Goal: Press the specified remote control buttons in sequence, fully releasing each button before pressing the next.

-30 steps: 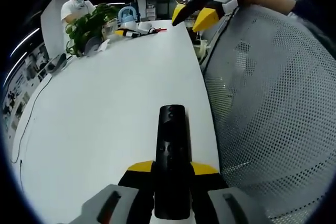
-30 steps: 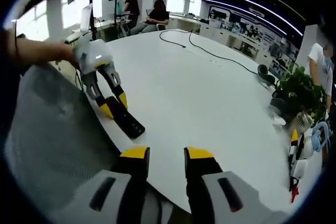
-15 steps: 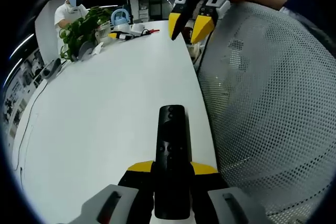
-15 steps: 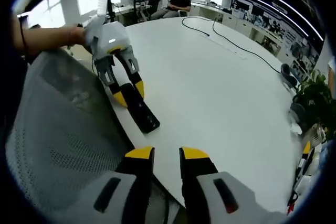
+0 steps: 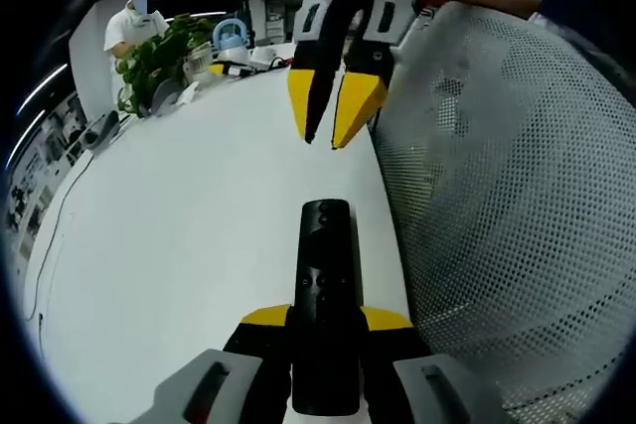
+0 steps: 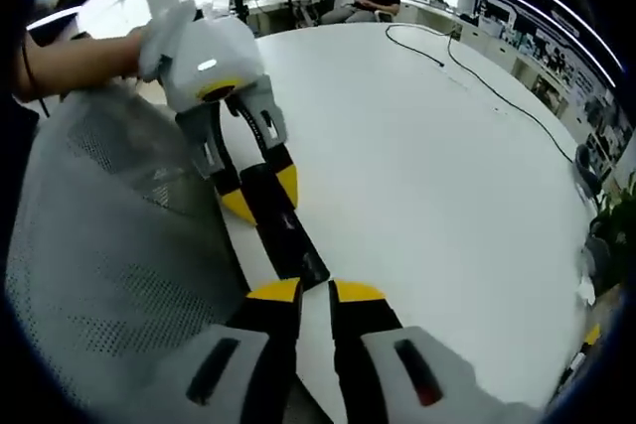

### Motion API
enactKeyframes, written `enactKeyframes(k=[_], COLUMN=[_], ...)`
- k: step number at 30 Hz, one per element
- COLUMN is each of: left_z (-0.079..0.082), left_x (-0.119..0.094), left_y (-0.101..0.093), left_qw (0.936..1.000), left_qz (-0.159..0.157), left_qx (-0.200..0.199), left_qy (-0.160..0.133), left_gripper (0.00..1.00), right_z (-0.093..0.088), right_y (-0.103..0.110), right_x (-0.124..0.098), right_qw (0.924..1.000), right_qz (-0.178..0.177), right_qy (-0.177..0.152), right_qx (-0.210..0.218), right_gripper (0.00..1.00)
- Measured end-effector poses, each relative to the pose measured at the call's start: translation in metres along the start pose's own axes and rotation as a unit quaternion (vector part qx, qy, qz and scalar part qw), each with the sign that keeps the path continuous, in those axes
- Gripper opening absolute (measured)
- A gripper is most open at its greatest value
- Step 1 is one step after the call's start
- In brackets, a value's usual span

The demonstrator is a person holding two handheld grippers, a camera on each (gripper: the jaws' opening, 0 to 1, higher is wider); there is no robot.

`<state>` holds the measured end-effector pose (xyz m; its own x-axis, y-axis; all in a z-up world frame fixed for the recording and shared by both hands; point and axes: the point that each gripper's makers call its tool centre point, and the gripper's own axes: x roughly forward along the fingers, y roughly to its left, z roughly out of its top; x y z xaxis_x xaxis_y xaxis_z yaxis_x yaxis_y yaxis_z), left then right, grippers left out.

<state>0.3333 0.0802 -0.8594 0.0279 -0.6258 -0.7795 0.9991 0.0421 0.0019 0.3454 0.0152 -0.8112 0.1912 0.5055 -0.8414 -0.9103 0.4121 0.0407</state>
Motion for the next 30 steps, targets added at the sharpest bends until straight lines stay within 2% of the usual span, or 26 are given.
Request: enactKeyframes(k=[5, 11, 14, 23, 30], left_z=[0.000, 0.000, 0.000, 0.000, 0.000], left_x=[0.000, 0.000, 0.000, 0.000, 0.000], left_y=[0.000, -0.002, -0.002, -0.002, -0.002], left_qw=[1.0000, 1.0000, 1.0000, 1.0000, 1.0000], left_qz=[0.000, -0.001, -0.002, -0.002, -0.004], left_qx=[-0.002, 0.003, 0.002, 0.000, -0.002], left_qy=[0.001, 0.007, 0.007, 0.006, 0.005], left_gripper=[0.26, 0.26, 0.26, 0.26, 0.26], right_z=[-0.003, -0.010, -0.016, -0.019, -0.020], right_y=[0.002, 0.008, 0.006, 0.009, 0.011], right_x=[0.012, 0.028, 0.033, 0.035, 0.036], right_qw=[0.9998, 0.9987, 0.9981, 0.9977, 0.9937], right_qz=[0.014, 0.035, 0.031, 0.028, 0.015], right_qy=[0.014, 0.033, 0.048, 0.052, 0.072], right_qx=[-0.008, -0.014, -0.025, -0.032, -0.085], right_gripper=[0.01, 0.00, 0.00, 0.00, 0.00])
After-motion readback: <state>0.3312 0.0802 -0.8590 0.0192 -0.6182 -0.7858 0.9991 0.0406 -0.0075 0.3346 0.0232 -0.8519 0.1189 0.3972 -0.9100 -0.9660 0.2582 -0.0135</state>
